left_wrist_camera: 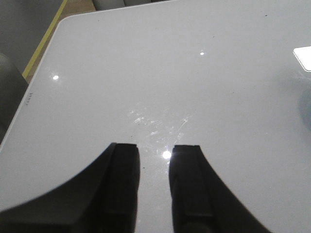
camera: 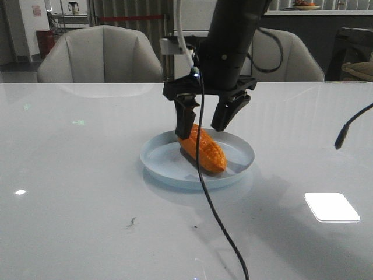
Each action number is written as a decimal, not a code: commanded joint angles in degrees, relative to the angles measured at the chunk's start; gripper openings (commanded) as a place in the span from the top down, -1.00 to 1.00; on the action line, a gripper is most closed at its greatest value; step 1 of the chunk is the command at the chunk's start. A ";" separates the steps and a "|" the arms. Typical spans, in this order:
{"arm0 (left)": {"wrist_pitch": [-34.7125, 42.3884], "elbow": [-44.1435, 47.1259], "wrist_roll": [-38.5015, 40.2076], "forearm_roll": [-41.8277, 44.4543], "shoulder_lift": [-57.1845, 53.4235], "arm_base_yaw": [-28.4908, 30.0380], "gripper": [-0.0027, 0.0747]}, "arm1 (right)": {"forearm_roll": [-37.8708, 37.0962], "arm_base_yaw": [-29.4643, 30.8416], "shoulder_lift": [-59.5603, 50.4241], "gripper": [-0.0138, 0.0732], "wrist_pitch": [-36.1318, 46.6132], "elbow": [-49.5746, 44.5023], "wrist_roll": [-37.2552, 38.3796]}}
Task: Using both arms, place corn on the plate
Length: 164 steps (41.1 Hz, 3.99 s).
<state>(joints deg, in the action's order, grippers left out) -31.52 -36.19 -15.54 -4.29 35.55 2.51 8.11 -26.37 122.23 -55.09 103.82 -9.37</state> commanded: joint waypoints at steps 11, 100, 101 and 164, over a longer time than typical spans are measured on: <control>4.08 -1.63 0.54 -0.30 -0.03 0.06 0.27 | -1.20 3.80 -21.22 -0.63 -1.30 2.08 0.12; 1.41 -1.63 0.54 -2.52 -0.03 -0.18 0.27 | -0.65 34.38 -84.41 -0.63 10.84 -64.08 -4.25; 1.41 -1.62 0.54 -2.52 -0.13 -0.29 0.27 | -0.65 34.38 -84.41 -0.63 10.84 -64.08 -4.25; 37.34 38.73 8.32 3.64 -36.87 -6.18 0.69 | -0.65 34.38 -84.41 -0.63 10.70 -64.08 -4.25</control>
<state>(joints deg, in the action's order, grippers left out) 2.94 0.41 -7.92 -0.38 -0.28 -3.80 6.97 7.95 38.01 -48.05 38.30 -13.10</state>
